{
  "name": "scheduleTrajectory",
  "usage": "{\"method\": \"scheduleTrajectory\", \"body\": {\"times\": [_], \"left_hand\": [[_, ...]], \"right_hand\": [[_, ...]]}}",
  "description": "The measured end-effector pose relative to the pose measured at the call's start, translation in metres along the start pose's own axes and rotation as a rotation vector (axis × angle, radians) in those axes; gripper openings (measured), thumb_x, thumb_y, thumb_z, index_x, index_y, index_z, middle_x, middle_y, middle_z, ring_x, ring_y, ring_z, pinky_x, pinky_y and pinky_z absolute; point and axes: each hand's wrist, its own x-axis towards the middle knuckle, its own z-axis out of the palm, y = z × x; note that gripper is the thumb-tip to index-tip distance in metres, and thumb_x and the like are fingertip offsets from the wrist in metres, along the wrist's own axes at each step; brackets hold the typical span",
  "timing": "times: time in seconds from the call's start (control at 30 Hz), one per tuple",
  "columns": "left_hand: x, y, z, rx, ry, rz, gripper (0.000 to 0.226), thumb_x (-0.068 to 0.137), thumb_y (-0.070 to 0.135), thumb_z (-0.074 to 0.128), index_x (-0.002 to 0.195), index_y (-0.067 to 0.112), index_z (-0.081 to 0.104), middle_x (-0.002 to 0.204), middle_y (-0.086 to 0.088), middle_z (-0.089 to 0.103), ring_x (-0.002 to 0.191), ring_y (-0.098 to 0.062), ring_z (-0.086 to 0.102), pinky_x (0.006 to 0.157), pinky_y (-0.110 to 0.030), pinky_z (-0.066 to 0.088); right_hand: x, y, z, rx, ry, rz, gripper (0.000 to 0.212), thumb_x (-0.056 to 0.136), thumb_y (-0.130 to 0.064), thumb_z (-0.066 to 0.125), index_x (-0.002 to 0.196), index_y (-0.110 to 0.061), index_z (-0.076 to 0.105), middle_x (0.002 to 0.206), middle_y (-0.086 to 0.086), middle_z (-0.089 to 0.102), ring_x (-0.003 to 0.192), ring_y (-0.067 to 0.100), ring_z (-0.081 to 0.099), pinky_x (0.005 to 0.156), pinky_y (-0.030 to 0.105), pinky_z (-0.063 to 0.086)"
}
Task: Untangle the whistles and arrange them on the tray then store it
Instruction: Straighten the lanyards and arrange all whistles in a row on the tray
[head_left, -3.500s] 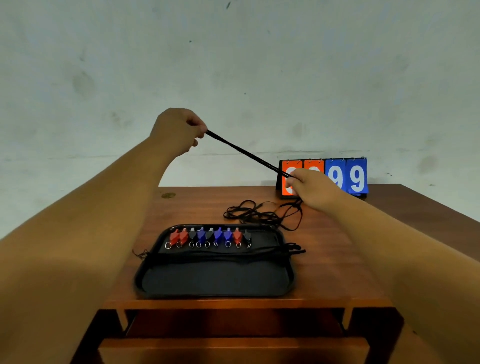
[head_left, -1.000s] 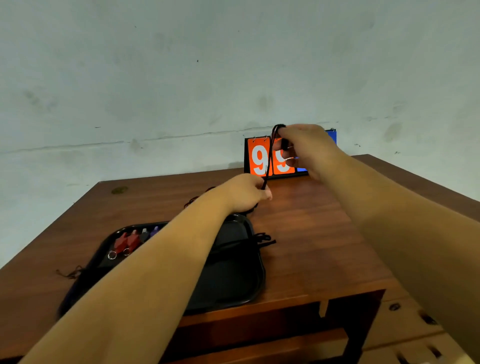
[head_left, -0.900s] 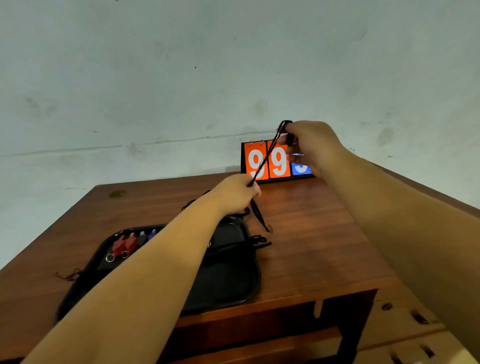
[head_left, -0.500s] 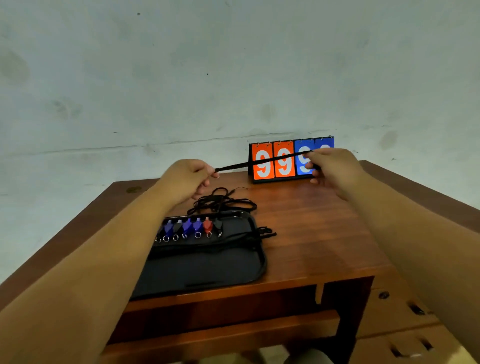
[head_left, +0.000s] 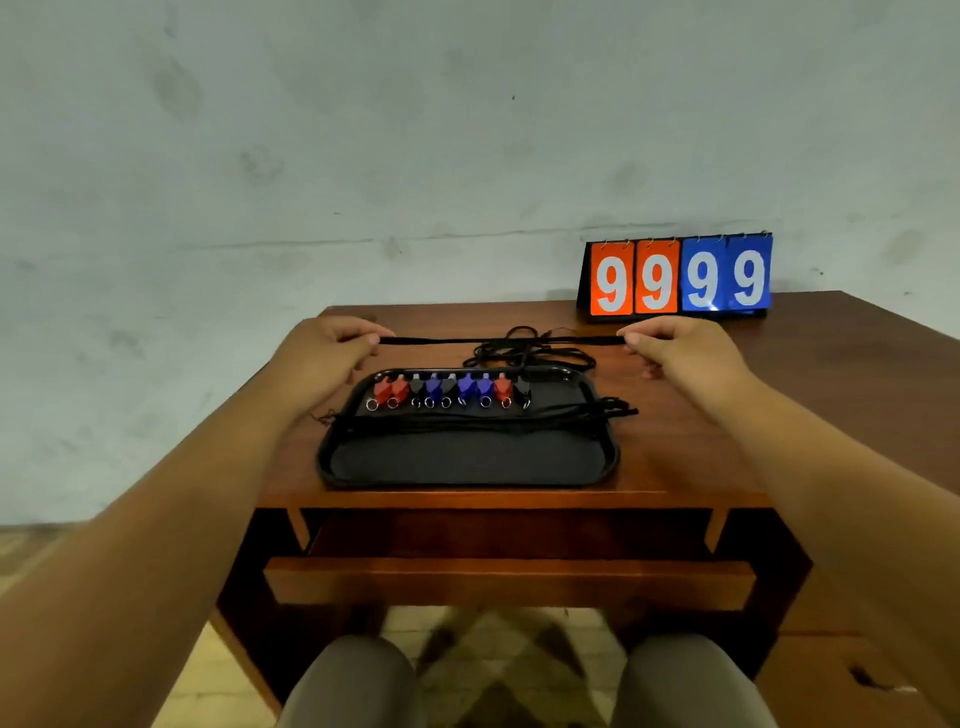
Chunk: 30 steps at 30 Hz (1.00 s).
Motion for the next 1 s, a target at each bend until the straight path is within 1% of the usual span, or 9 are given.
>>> {"method": "scheduleTrajectory", "body": {"times": [0.13,0.27,0.4,0.5,0.7,0.73,0.8,0.87,1.0], "left_hand": [[-0.013,-0.028,-0.005,-0.06,0.051,-0.045,0.018,0.101,0.02,0.071,0.107,0.034,0.081,0.095,0.01,0.081,0.086,-0.016,0.073,0.082,-0.036,0.06],[-0.023,-0.047,-0.004,-0.116,0.119,-0.055,0.005,0.093,0.025,0.082,0.096,0.029,0.083,0.09,0.007,0.079,0.082,-0.009,0.071,0.075,-0.03,0.055],[-0.028,-0.063,0.001,-0.14,0.145,-0.046,0.008,0.092,0.023,0.083,0.095,0.03,0.085,0.095,0.012,0.08,0.091,-0.007,0.072,0.086,-0.027,0.054],[-0.031,-0.07,0.009,-0.098,0.195,-0.063,0.011,0.096,0.022,0.078,0.096,0.031,0.085,0.101,0.016,0.079,0.101,-0.001,0.069,0.09,-0.021,0.05],[-0.028,-0.092,0.015,0.052,0.213,-0.013,0.016,0.098,0.022,0.075,0.095,0.035,0.083,0.108,0.014,0.073,0.104,-0.01,0.067,0.096,-0.032,0.052],[-0.027,-0.094,0.014,0.025,0.21,-0.035,0.016,0.098,0.022,0.075,0.094,0.035,0.083,0.108,0.014,0.072,0.105,-0.012,0.068,0.098,-0.035,0.054],[-0.026,-0.096,0.014,-0.075,0.189,-0.107,0.015,0.097,0.025,0.077,0.094,0.037,0.084,0.11,0.014,0.073,0.108,-0.014,0.068,0.102,-0.041,0.056],[-0.027,-0.098,0.015,-0.12,0.154,-0.137,0.015,0.097,0.025,0.077,0.095,0.037,0.084,0.109,0.014,0.075,0.108,-0.013,0.069,0.104,-0.041,0.056],[-0.028,-0.097,0.017,-0.103,0.136,-0.14,0.016,0.101,0.022,0.071,0.095,0.032,0.083,0.105,0.01,0.077,0.105,-0.017,0.07,0.096,-0.037,0.057]], "right_hand": [[-0.011,0.009,0.016,0.006,0.007,-0.006,0.015,0.104,-0.033,0.07,0.115,-0.036,0.08,0.107,-0.018,0.076,0.105,0.004,0.065,0.097,0.033,0.053],[-0.02,0.022,0.031,-0.006,0.058,-0.008,0.014,0.105,-0.03,0.068,0.114,-0.032,0.079,0.111,-0.014,0.074,0.106,0.007,0.065,0.083,0.023,0.049],[-0.026,0.035,0.049,-0.165,0.127,-0.063,0.013,0.11,-0.026,0.06,0.112,-0.028,0.072,0.114,-0.008,0.067,0.11,0.014,0.062,0.094,0.031,0.048],[-0.027,0.038,0.054,-0.255,0.129,-0.134,0.012,0.11,-0.022,0.059,0.111,-0.024,0.07,0.115,-0.005,0.064,0.111,0.014,0.059,0.094,0.029,0.044],[-0.026,0.042,0.055,-0.338,0.087,-0.192,0.012,0.108,-0.021,0.063,0.109,-0.021,0.076,0.111,-0.007,0.066,0.102,0.011,0.059,0.076,0.014,0.04],[-0.025,0.044,0.055,-0.339,0.085,-0.205,0.012,0.107,-0.022,0.064,0.108,-0.021,0.077,0.11,-0.007,0.068,0.1,0.012,0.061,0.078,0.017,0.045],[-0.023,0.049,0.055,-0.341,0.084,-0.227,0.012,0.106,-0.025,0.065,0.103,-0.027,0.077,0.109,-0.008,0.071,0.103,0.018,0.065,0.091,0.036,0.056],[-0.023,0.05,0.054,-0.329,0.065,-0.213,0.011,0.105,-0.027,0.066,0.101,-0.031,0.076,0.107,-0.01,0.072,0.105,0.022,0.068,0.096,0.049,0.059],[-0.025,0.05,0.054,-0.33,0.029,-0.211,0.011,0.104,-0.03,0.067,0.1,-0.037,0.074,0.109,-0.01,0.071,0.111,0.023,0.066,0.101,0.05,0.057]]}}
